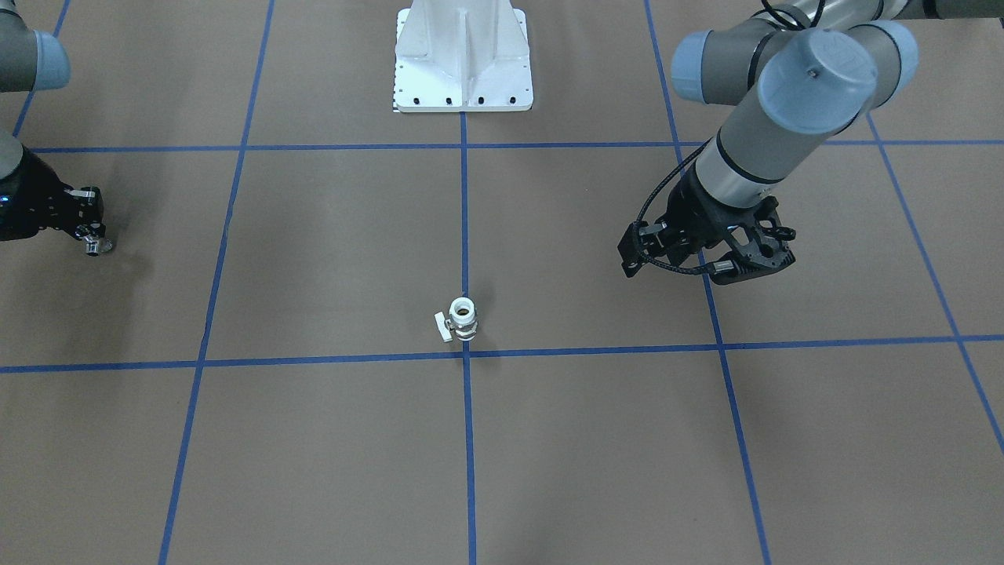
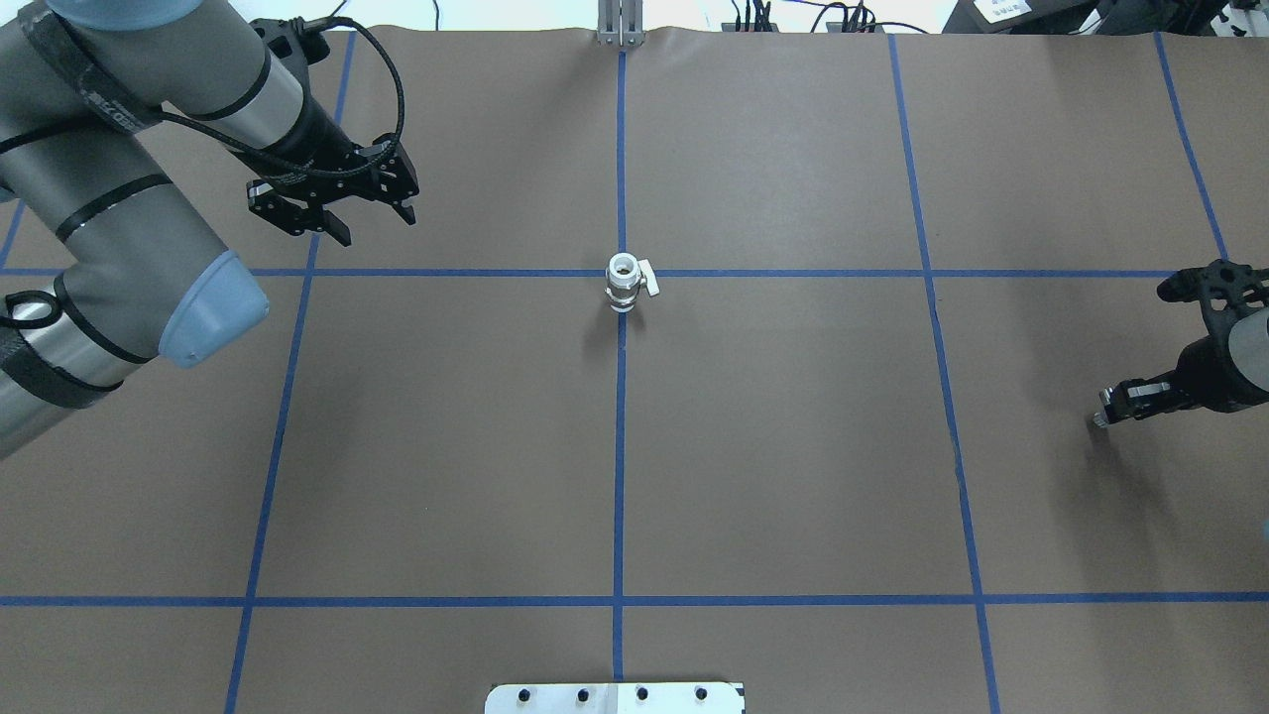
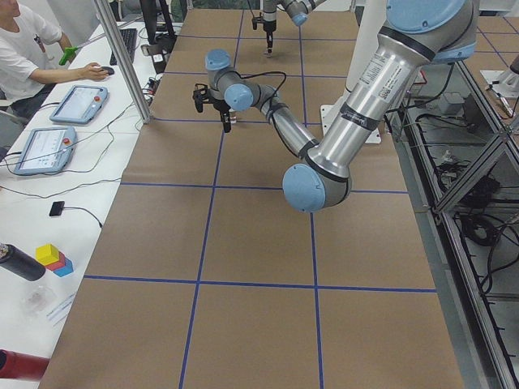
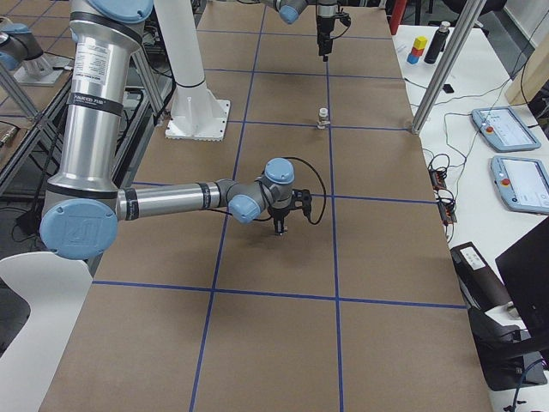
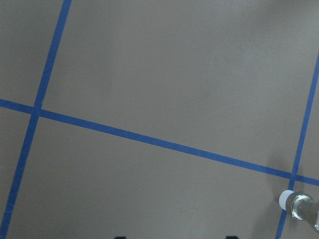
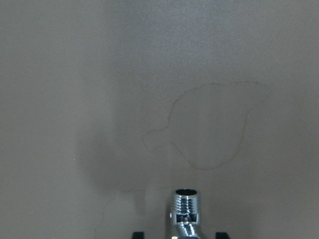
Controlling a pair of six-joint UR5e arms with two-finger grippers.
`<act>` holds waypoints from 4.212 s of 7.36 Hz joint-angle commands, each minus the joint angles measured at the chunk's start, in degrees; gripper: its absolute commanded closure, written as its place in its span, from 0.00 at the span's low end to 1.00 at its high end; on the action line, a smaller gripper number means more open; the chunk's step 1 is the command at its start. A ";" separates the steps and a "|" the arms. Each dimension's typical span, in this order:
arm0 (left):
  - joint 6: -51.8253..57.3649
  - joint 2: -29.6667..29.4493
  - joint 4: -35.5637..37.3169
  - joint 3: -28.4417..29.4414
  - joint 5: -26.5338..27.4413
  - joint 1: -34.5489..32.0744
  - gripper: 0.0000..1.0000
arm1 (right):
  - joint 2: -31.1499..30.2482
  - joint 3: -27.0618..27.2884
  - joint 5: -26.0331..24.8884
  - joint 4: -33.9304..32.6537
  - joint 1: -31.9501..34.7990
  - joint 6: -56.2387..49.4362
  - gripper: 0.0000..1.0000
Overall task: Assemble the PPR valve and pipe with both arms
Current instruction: 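Carry the chrome fitting with the right gripper above the valve, then lower the chrome fitting onto the valve top with the right gripper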
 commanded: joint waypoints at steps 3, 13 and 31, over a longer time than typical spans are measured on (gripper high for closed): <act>17.72 9.80 1.94 -3.67 -0.38 -6.47 0.27 | 14.42 0.39 -0.02 -8.73 0.00 3.22 0.90; 35.63 21.70 1.86 -5.80 -0.55 -12.29 0.00 | 61.51 -20.00 -8.99 -27.69 -11.51 29.16 0.89; 39.24 23.64 1.78 -5.71 -2.49 -12.38 0.00 | 65.11 -24.93 -11.19 -29.09 -14.41 28.99 0.89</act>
